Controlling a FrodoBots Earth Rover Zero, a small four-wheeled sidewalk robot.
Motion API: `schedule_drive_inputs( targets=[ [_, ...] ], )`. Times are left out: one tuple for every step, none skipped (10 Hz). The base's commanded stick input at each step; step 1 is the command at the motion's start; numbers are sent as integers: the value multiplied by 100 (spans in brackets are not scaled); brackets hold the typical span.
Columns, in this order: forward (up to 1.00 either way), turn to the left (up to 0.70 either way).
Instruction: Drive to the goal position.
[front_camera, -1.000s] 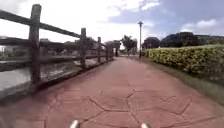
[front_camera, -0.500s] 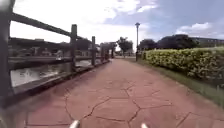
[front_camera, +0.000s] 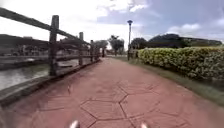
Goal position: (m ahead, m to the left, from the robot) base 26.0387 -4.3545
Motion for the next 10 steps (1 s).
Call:
schedule_drive_inputs(
  targets=[
    [100,0],
    [100,0],
    [100,0],
    [100,0],
    [100,0],
    [100,0],
    [100,0],
    [100,0],
    [100,0],
    [100,0]
  ],
)
